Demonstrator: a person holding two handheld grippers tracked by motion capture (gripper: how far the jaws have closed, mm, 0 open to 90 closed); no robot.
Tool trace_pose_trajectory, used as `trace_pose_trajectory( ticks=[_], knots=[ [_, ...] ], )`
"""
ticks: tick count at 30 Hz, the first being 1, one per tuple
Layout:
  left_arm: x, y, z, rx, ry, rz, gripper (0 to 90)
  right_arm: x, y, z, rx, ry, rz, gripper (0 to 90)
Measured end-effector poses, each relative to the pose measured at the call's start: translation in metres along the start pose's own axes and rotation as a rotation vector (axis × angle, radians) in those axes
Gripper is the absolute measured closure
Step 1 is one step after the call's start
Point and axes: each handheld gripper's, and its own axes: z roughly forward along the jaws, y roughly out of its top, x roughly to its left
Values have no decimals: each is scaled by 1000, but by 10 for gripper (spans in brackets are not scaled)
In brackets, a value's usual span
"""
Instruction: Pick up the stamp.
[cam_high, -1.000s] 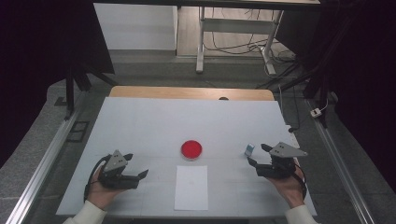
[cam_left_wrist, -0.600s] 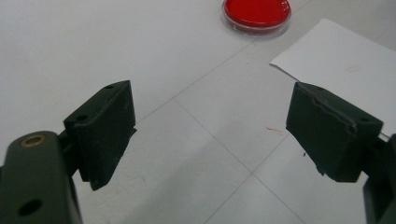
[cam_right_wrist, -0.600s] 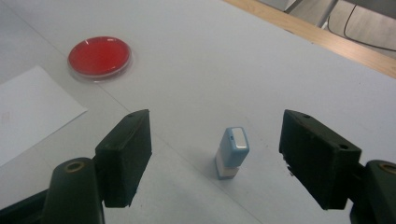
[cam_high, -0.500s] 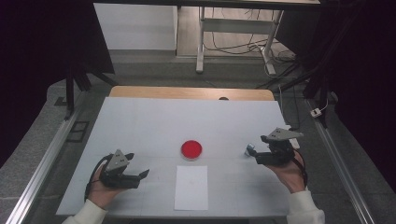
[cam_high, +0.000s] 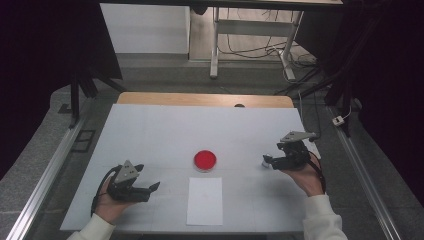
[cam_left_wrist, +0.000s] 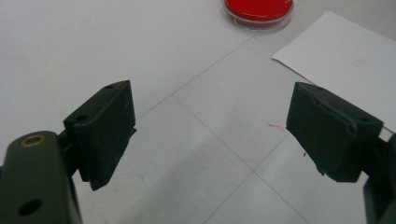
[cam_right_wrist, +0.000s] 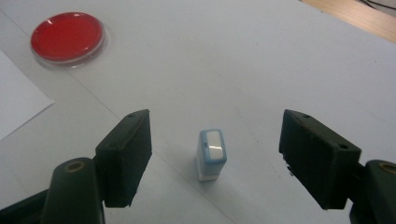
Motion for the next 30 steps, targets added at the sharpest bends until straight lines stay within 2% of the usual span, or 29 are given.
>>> trace_pose_trajectory(
  ticks=[9,16,25,30],
  knots=[
    [0,-1,0,3,4,-1,157,-2,-5,11,9,-5,-11,270],
    [0,-1,0,2,3,-1,154,-6,-12,15,0,5,10,308],
    [0,-2,0,3,-2,-8,152,-6,-16,19,-9,25,15,480],
    [0,-2,0,7,-4,-5,151,-6,-19,22,10,11,3,539]
  ],
)
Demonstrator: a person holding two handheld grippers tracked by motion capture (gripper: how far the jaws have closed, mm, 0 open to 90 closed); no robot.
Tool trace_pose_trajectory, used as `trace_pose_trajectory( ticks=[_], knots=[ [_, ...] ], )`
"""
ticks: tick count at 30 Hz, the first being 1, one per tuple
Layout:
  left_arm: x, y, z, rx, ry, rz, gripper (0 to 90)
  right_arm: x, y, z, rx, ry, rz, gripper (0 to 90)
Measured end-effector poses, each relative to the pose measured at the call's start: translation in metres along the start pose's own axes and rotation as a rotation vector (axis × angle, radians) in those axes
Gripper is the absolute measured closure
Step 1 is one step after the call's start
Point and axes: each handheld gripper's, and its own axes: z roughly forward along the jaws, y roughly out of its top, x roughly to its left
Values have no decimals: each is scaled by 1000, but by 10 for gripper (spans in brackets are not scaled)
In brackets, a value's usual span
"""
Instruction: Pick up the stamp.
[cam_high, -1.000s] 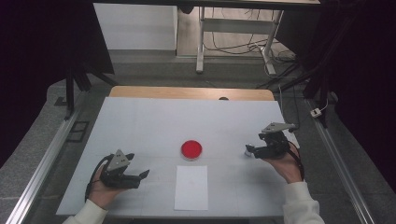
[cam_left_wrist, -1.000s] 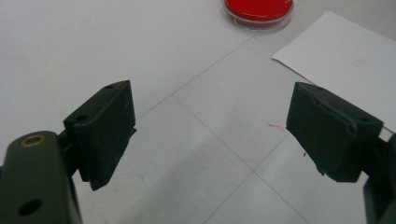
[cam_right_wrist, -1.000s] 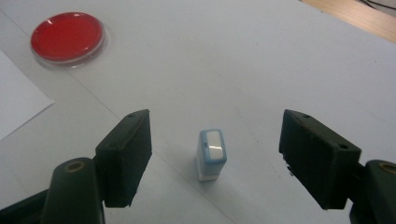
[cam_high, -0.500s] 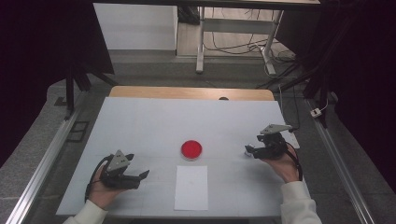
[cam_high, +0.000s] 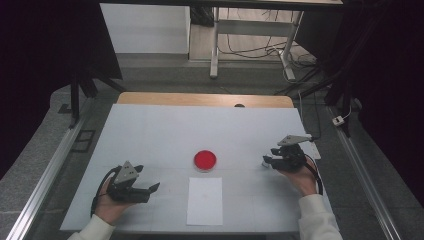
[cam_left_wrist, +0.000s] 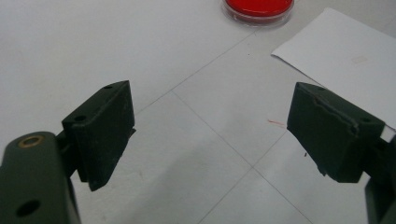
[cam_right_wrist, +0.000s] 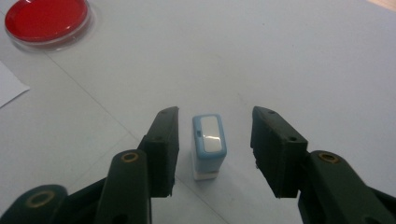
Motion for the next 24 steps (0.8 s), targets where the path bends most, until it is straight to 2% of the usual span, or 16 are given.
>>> trace_pose_trajectory(
  ticks=[2,4,6,13,21,24],
  knots=[
    [0,0,0,2,0,0,152,0,-1,1,0,6,1,571],
    [0,-1,1,4,-2,-1,151,-2,-2,2,-4,17,21,613],
    [0,-1,0,1,-4,-3,151,-2,-2,2,-6,30,26,623],
    [0,-2,1,5,-1,-7,150,-1,-2,4,5,43,14,734],
    [0,-2,1,4,0,-8,150,0,-2,3,8,26,1,754],
    [1,-2,1,5,-1,-10,150,1,-1,1,-7,26,5,755]
  ],
)
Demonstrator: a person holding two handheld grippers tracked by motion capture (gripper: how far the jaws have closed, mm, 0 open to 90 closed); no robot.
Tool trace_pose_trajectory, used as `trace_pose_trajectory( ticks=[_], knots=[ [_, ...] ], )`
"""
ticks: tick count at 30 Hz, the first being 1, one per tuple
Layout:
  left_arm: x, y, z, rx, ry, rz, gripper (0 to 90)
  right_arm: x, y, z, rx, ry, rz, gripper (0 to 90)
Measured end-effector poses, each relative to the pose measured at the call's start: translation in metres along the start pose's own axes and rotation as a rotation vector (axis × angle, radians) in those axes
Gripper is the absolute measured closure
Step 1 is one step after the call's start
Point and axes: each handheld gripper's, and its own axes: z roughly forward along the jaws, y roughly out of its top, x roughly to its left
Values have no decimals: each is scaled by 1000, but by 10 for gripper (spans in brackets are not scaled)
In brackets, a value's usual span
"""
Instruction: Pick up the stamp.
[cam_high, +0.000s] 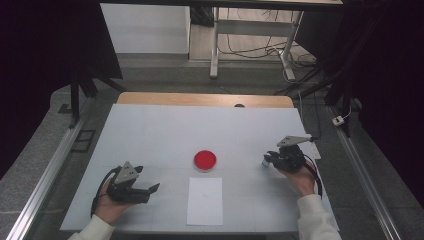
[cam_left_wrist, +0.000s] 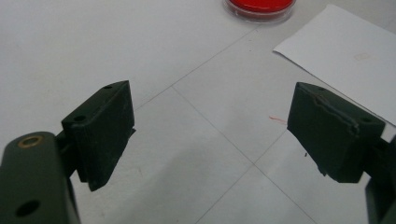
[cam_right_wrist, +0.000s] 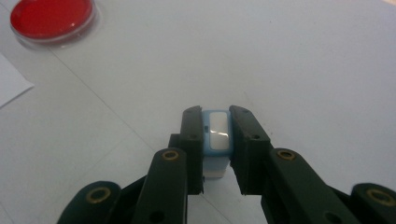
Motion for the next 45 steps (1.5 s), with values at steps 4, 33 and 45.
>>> trace_pose_trajectory(
  ticks=[4,33,45],
  knots=[
    [0,0,0,-1,4,-2,150,0,1,-3,-23,-3,5,755],
    [0,-1,1,-21,28,-4,155,9,5,-23,-187,57,74,755],
    [-1,0,1,-22,32,-1,157,17,11,-27,-236,80,89,755]
  ],
)
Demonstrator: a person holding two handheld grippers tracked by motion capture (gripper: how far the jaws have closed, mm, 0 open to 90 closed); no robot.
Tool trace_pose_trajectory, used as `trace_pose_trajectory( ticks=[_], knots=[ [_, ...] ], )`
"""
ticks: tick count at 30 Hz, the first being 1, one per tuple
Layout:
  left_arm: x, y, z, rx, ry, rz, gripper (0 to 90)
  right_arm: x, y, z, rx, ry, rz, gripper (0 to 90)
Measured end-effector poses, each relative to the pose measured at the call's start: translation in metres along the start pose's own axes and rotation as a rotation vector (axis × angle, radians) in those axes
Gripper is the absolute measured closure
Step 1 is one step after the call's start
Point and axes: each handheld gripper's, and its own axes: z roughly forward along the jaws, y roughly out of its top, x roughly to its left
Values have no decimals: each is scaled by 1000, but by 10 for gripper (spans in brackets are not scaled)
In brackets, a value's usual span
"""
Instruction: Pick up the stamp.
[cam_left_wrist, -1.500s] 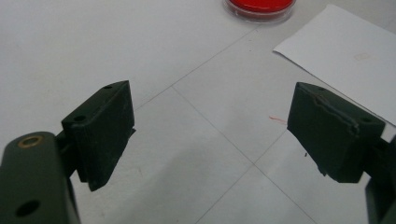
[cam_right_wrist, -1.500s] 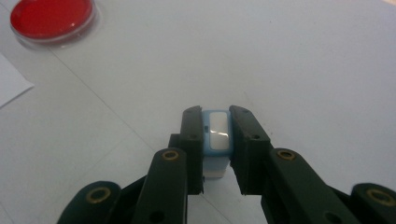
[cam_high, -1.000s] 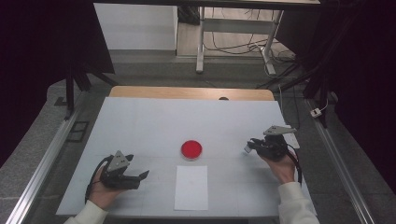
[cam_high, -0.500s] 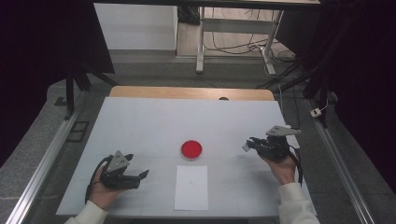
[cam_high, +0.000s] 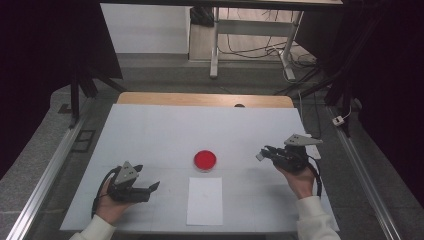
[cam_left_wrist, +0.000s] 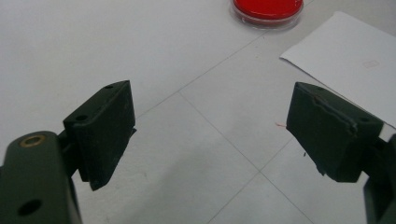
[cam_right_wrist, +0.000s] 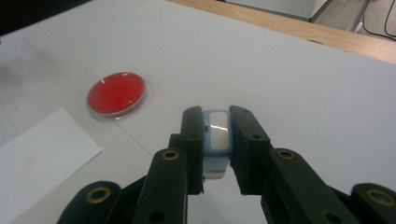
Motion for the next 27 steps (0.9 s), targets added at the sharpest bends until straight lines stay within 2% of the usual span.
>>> trace_pose_trajectory(
  ticks=[12,20,27],
  knots=[
    [-1,0,2,4,-5,-1,158,16,6,6,-35,42,0,755],
    [-2,1,4,4,-8,2,158,26,8,11,-36,67,-10,754],
    [-3,1,4,6,-7,5,158,32,9,15,-49,90,0,754]
  ],
)
